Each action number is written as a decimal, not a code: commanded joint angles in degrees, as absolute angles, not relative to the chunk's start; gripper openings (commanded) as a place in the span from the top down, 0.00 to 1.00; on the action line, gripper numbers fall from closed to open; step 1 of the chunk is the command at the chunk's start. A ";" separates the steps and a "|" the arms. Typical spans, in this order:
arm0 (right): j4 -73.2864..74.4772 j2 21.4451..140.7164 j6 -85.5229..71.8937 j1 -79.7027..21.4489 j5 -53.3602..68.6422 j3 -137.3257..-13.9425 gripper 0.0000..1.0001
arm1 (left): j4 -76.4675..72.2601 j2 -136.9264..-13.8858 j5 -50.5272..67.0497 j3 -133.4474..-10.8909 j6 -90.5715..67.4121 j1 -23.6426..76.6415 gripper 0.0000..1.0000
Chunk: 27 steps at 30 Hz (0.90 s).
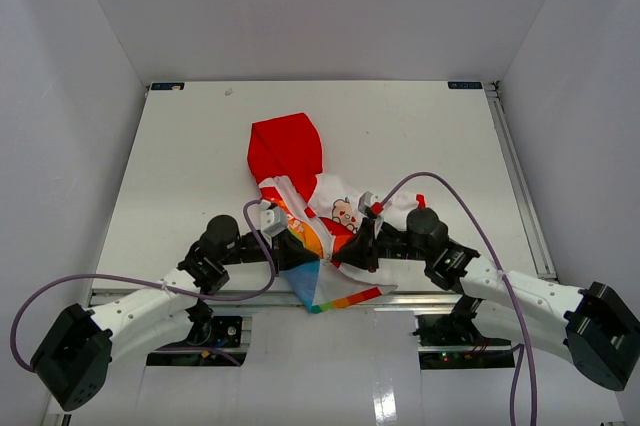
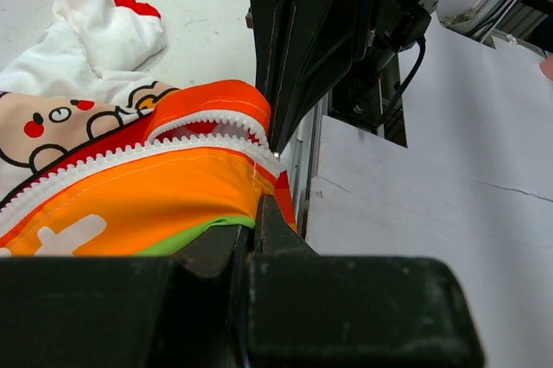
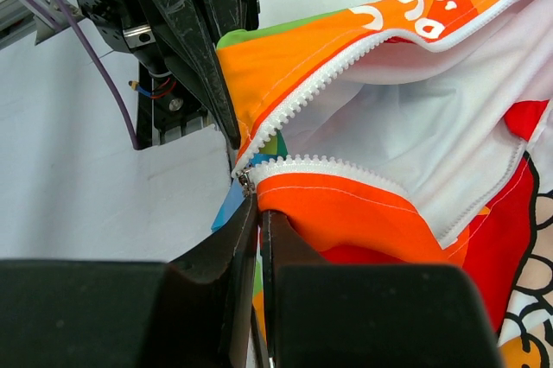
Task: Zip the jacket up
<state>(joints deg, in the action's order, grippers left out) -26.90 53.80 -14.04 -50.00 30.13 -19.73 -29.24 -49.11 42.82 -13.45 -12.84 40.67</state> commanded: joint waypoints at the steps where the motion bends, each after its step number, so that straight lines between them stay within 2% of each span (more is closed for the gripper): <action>1: -28.83 53.09 -15.09 -49.02 30.76 -22.05 0.92 | -28.21 -49.29 43.24 -14.77 -11.08 41.04 1.00; 27: -30.66 56.09 -17.66 -48.34 35.35 -21.55 0.92 | -27.94 -47.10 39.52 -14.15 -9.93 41.14 1.00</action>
<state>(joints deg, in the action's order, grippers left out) -27.26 56.58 -16.76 -48.42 34.09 -19.79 -27.25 -47.20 39.37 -13.45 -10.94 41.01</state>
